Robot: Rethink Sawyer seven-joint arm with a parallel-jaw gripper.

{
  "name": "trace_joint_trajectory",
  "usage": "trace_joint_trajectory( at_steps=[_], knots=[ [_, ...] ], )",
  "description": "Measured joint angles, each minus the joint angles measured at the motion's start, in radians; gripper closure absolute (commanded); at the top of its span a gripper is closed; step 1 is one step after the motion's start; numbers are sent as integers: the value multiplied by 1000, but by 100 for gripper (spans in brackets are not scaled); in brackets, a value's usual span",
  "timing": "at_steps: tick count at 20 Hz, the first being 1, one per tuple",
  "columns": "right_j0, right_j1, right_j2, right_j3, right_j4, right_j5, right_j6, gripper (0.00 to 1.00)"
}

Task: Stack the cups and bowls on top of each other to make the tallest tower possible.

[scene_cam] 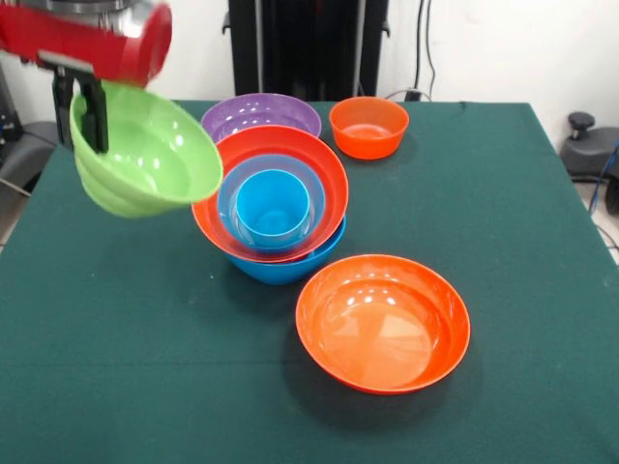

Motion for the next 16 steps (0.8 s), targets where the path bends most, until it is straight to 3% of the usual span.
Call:
trace_joint_trajectory(
  at_steps=[9, 16],
  knots=[
    [9, -89, -3, 137, 1, -98, 0, 100],
    [20, -150, -4, 331, 1, -286, 0, 100]
  ],
)
